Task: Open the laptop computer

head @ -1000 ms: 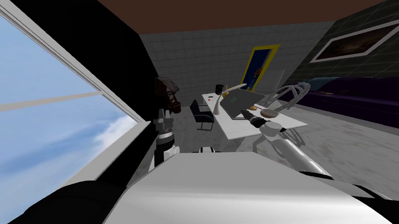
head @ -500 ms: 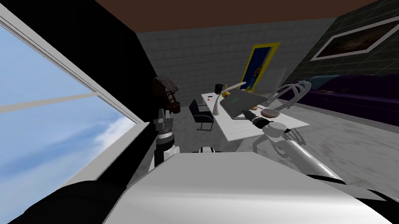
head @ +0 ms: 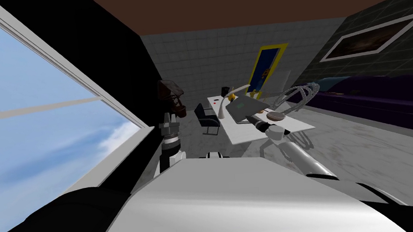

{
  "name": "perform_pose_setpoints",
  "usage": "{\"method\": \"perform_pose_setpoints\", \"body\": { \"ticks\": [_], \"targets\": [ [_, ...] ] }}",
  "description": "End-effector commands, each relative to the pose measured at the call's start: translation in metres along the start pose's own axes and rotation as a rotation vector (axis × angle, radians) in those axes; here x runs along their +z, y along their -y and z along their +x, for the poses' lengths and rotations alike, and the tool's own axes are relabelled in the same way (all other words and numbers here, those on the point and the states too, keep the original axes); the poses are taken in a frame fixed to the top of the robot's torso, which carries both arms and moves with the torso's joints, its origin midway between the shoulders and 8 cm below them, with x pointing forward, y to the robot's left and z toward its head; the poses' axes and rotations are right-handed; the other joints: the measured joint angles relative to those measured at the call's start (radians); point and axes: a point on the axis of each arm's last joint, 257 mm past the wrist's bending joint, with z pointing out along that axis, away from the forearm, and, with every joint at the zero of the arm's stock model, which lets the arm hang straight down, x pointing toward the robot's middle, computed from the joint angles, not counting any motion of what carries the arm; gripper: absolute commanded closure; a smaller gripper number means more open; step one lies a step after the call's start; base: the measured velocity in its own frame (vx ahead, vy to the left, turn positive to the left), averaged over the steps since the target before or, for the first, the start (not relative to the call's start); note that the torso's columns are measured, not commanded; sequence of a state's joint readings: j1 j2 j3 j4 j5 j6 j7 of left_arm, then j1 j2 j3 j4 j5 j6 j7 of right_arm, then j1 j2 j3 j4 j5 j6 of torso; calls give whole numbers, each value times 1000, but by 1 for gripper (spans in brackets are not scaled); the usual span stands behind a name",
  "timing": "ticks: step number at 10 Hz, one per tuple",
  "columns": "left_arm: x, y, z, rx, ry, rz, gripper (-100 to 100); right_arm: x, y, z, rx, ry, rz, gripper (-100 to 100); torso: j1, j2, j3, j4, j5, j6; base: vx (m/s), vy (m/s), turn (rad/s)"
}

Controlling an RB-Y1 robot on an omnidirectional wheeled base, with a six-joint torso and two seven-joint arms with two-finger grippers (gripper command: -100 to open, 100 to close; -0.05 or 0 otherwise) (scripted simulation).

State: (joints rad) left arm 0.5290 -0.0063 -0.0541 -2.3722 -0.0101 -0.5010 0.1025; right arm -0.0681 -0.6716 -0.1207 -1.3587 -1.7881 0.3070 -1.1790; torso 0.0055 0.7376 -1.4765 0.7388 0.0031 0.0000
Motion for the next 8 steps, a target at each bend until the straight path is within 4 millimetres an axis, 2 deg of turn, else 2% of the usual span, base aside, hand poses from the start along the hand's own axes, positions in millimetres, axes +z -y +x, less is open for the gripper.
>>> {"method": "perform_pose_setpoints", "body": {
  "ticks": [1, 4, 5, 8],
  "targets": [
    [0, 0, 0, 0, 0, 0, 0, 1, -5, -1, -153, 9, -20, 100, -1, 1, 1, 0, 0, 0, 7, 10, 3],
    [0, 0, 0, 0, 0, 0, 0, 1, -12, -3, -265, 21, -45, 100, -6, 0, 0, -2, -3, 1, 5, 2, 3],
    [0, 0, 0, 0, 0, 0, 0, -2, -11, 2, -153, 2, -37, 100, -7, 0, 0, -3, -4, 1, -17, -19, 100],
    [0, 0, 0, 0, 0, 0, 0, -5, -15, 6, -64, -11, -39, 100, -6, 1, 1, 0, -2, 0, -19, -35, 73]
  ]
}}
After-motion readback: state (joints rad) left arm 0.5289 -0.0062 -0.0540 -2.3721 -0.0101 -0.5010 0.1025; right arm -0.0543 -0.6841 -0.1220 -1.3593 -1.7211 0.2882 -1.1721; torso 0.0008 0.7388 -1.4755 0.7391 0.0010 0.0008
